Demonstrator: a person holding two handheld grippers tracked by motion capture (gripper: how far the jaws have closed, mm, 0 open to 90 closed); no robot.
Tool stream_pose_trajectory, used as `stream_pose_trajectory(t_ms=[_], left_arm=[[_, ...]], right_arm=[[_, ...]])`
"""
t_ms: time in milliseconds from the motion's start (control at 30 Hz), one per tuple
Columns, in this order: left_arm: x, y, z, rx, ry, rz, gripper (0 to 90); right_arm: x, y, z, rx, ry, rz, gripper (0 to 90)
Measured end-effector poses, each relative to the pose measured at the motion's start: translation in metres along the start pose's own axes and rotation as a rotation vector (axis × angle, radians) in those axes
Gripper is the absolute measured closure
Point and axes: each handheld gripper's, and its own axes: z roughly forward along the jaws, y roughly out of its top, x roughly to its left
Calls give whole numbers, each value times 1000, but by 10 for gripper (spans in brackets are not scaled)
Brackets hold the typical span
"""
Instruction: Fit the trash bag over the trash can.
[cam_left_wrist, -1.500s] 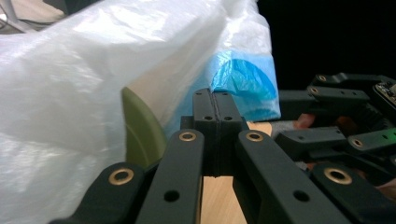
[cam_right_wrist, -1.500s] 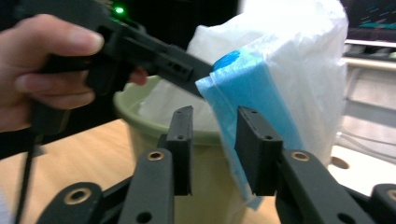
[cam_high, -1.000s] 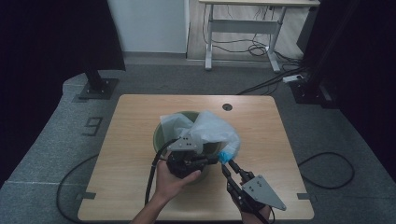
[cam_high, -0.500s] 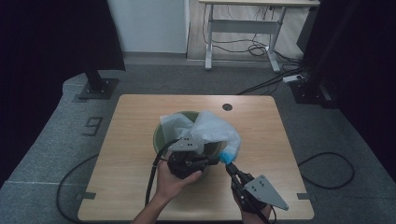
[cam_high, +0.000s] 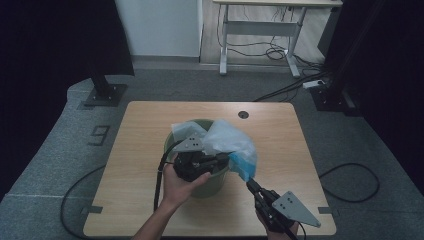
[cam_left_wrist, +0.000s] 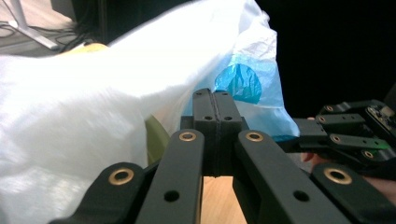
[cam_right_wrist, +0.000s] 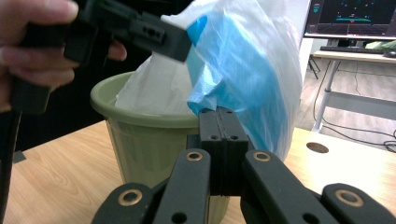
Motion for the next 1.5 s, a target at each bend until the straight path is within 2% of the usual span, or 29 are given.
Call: stream_pose_trajectory(t_ms=[100,267,367,500,667,867,967,1067,1133,1267,1400,1500], left_arm=[[1,5,-6,-9,18,9,900],[8,10,-21,-32,38,0,900],[16,12,-36,-49,44,-23,900],[29,11,-52,-69,46,-59,900],[42,6,-74,-93,53,-95,900],[53,-5,-110,-123,43,-131,900],[54,-12,-117,-127,47,-143,900],[53,-15,-114,-129,38,-148,900],[52,-16,-109,-123,31,-148,900],[48,-15,-98,-115,22,-142,900],[46,-13,-89,-113,16,-144,900],[43,-12,-83,-111,24,-143,900]], right_arm=[[-3,-1,-3,-1,11,-3,893],[-9,-1,-11,-6,36,-9,893],[-15,0,-15,-2,53,-12,893],[-31,4,-17,-1,70,3,893],[-49,19,-19,-27,79,19,893],[-59,35,-23,-53,95,22,892],[-55,33,-21,-46,111,30,891],[-42,27,-14,-26,129,28,886],[-34,22,-8,-4,145,35,819],[-22,13,-1,24,161,35,769],[-10,6,-3,35,196,62,691],[-2,4,-9,41,202,73,625]])
